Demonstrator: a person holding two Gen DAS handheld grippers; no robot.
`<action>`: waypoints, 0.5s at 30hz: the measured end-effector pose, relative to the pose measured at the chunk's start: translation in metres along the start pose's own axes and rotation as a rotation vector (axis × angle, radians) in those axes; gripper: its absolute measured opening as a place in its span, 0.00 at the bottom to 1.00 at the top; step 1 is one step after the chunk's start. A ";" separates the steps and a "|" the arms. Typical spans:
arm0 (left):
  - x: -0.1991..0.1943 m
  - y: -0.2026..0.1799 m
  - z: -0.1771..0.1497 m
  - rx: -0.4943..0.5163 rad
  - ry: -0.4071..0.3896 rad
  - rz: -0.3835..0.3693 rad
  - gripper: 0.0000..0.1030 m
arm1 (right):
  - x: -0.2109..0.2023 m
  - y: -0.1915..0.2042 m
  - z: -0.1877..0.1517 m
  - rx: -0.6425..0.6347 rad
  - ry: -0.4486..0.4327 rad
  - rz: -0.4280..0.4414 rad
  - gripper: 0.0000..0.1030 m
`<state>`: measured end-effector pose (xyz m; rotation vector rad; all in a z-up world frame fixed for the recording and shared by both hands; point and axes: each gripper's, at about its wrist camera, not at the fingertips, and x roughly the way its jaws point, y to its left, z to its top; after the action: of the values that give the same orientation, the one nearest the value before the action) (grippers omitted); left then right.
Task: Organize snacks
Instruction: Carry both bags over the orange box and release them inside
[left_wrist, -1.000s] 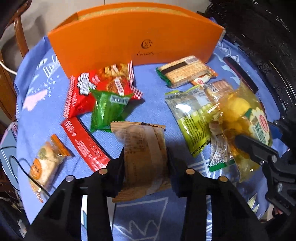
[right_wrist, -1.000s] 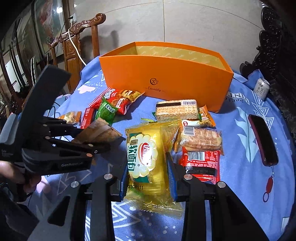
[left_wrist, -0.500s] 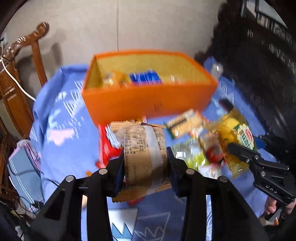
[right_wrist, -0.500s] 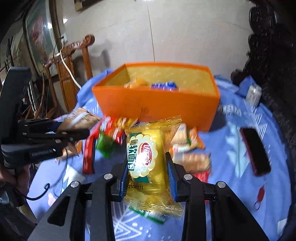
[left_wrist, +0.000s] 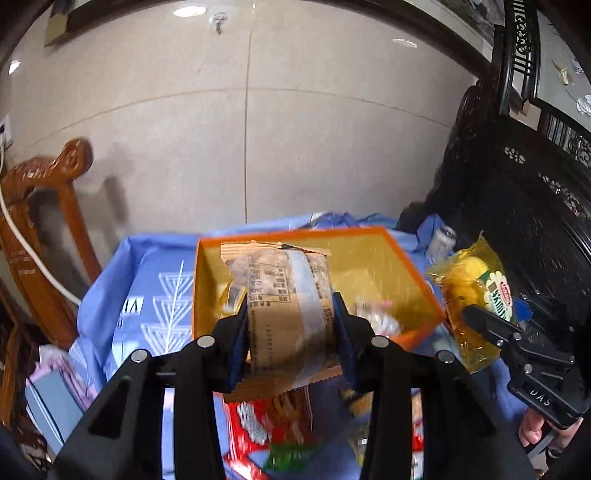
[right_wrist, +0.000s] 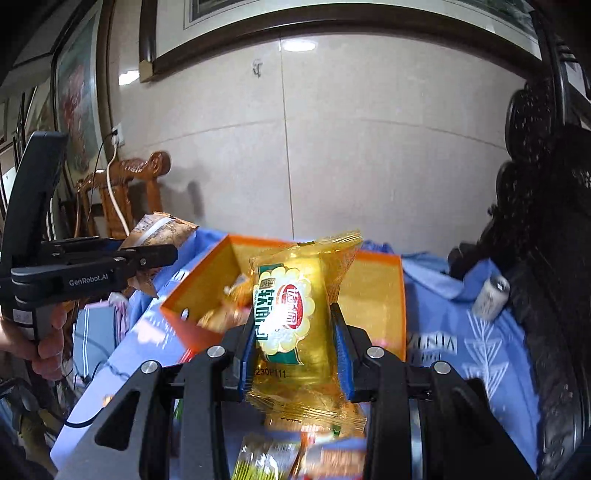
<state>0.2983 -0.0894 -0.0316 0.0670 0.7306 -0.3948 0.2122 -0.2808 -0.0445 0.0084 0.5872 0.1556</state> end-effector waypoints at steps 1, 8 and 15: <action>0.006 -0.001 0.008 0.008 -0.002 0.000 0.39 | 0.005 -0.002 0.006 -0.002 -0.003 -0.002 0.35; 0.043 0.007 0.043 -0.027 -0.026 0.093 0.96 | 0.051 -0.011 0.033 -0.006 0.030 -0.027 0.68; 0.050 0.022 0.024 -0.114 0.000 0.086 0.96 | 0.037 -0.012 0.017 0.086 0.026 0.002 0.70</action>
<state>0.3549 -0.0901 -0.0485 -0.0092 0.7466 -0.2700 0.2539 -0.2870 -0.0514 0.0903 0.6193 0.1324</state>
